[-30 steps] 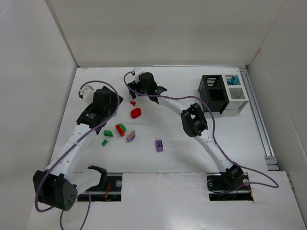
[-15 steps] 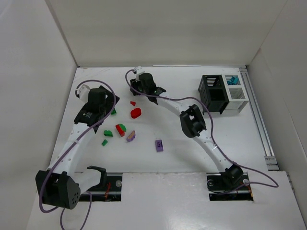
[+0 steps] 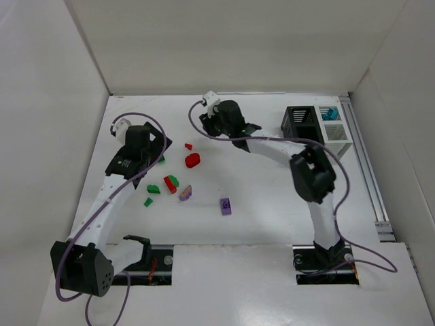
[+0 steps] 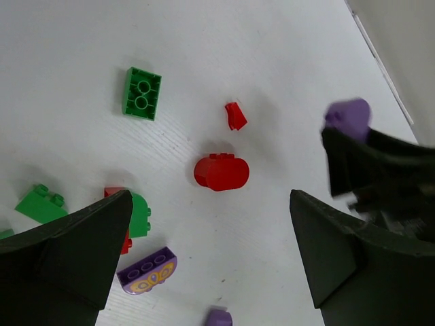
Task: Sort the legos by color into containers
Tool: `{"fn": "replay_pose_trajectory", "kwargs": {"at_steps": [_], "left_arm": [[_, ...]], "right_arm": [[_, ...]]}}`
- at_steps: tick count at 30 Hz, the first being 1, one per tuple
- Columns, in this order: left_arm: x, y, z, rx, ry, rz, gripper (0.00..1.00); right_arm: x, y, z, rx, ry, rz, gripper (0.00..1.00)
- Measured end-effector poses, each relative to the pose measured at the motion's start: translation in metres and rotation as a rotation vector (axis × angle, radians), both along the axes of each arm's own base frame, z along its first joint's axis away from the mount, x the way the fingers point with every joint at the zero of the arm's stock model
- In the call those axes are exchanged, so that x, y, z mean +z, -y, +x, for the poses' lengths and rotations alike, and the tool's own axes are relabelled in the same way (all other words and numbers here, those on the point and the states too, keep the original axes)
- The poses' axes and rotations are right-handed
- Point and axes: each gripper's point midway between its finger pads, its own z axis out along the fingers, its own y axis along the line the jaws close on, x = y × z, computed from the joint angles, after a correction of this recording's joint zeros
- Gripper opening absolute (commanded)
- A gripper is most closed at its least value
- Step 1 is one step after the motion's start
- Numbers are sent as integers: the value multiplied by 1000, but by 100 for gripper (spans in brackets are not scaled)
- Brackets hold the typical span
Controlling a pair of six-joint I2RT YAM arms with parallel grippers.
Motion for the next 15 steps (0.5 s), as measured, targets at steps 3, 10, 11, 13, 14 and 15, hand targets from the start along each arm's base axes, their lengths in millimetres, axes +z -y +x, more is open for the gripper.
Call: {"fn": "replay_pose_trajectory", "kwargs": {"at_steps": [3,10,11,13,14,15], "left_arm": [[-5,3,-1,-29,-6,3,99],[-32,22,-16,-113,-63,23,98],[-33,27,-18,-131,-66,27,98],[-37,34,-21,-157,-70,32,98],[-39,38,-22,-170,-75,35,96],[-41,41,-24,-179,-80,37,96]], "right_arm": [[59,45,-34,4,83,-10,28],[148,250,-70,-244,276,-11,26],[149,283,-72,-308,280,-35,26],[141,337,-79,-414,260,-91,28],[138,357,-85,-449,247,-118,28],[134,374,-89,-480,231,-141,28]]}}
